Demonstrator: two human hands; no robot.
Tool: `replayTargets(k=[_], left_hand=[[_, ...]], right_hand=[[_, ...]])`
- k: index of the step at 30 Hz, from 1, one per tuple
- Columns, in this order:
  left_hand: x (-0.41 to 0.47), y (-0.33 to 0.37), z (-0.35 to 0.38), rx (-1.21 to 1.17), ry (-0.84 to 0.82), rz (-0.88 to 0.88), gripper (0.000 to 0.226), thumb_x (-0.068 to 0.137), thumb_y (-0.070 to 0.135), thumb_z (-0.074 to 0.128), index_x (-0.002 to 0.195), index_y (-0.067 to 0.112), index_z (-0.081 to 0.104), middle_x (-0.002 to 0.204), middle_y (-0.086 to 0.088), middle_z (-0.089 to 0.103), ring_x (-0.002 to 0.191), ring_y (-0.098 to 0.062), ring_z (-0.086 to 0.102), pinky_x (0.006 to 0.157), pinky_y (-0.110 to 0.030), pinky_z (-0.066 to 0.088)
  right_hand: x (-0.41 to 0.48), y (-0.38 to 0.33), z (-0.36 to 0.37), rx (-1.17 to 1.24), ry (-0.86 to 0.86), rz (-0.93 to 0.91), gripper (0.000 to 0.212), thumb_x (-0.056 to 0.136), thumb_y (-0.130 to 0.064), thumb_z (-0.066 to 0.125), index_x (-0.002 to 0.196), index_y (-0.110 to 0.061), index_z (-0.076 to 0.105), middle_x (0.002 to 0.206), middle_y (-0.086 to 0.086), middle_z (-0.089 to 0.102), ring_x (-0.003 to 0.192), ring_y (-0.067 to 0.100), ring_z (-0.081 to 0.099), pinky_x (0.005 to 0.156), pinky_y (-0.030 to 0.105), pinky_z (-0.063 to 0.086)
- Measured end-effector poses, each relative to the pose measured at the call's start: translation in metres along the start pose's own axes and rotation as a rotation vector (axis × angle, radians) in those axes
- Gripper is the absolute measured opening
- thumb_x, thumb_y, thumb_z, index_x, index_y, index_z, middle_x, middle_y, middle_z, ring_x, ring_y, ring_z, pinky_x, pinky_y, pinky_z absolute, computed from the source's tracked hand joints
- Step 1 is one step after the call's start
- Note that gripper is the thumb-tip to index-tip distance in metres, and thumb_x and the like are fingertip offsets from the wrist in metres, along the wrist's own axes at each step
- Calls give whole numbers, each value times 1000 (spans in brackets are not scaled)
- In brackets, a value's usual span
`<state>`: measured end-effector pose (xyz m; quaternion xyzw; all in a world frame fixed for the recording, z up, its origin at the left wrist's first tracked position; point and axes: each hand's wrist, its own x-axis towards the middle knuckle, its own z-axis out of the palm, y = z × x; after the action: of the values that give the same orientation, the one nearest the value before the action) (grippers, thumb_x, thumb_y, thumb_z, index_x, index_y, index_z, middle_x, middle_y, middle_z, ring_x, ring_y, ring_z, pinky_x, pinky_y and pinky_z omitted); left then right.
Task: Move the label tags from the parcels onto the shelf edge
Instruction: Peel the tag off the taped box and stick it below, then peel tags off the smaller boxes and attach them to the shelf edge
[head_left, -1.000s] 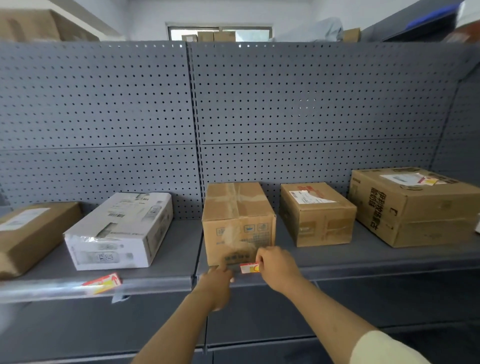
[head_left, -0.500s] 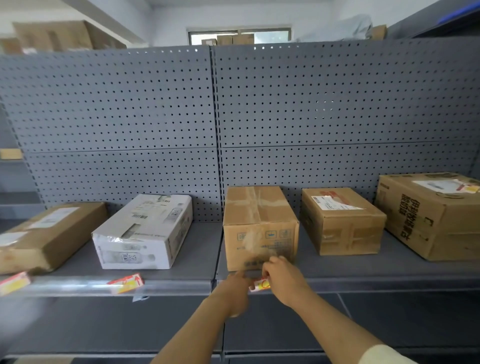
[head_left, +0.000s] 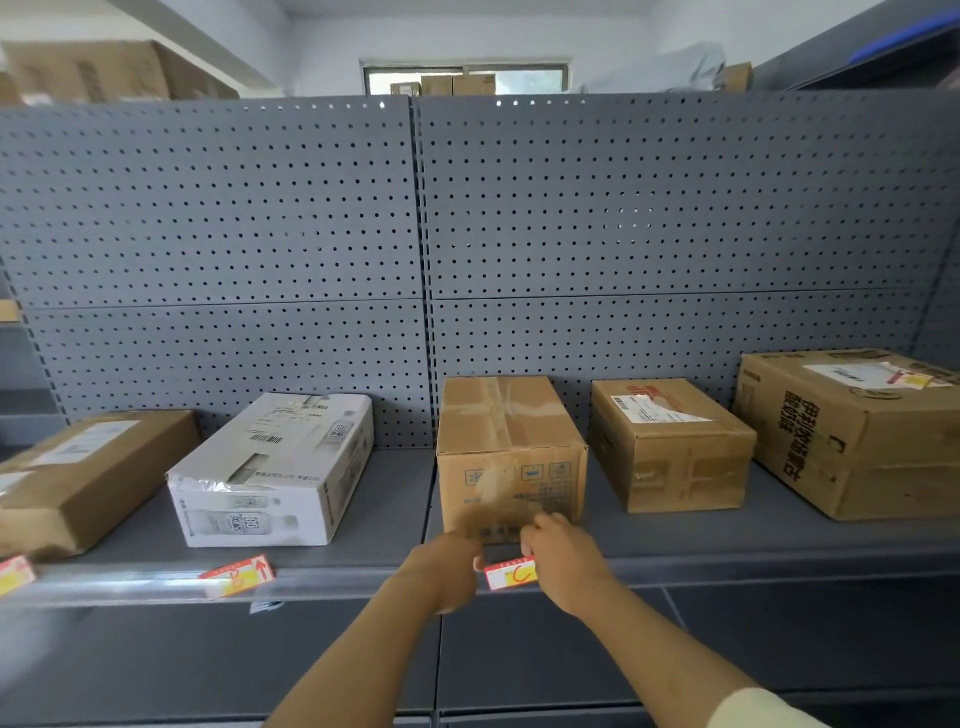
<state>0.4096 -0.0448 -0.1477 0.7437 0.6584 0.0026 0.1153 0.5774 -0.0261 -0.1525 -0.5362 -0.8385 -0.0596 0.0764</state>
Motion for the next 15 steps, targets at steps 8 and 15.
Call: replayTargets(k=[8,15], left_hand=[[6,10,-11,-31,30,61,36,90,10,46,123,18,59,131,-5,57,114,-26,58,96,-36,49],[26,57,-23,-41,52,218,27,91,14,50,116,17,60,125,-3,61,115,-26,57,97,-36,48]], right_hand=[[-1,8,-8,-5,30,-9,34,87,1,54,117,-14,59,123,4,56,113,24,50,93,34,43],[-11,38,-24,6,46,85,23,90,-8,53,113,-11,59,118,7,59,111,25,51,90,36,43]])
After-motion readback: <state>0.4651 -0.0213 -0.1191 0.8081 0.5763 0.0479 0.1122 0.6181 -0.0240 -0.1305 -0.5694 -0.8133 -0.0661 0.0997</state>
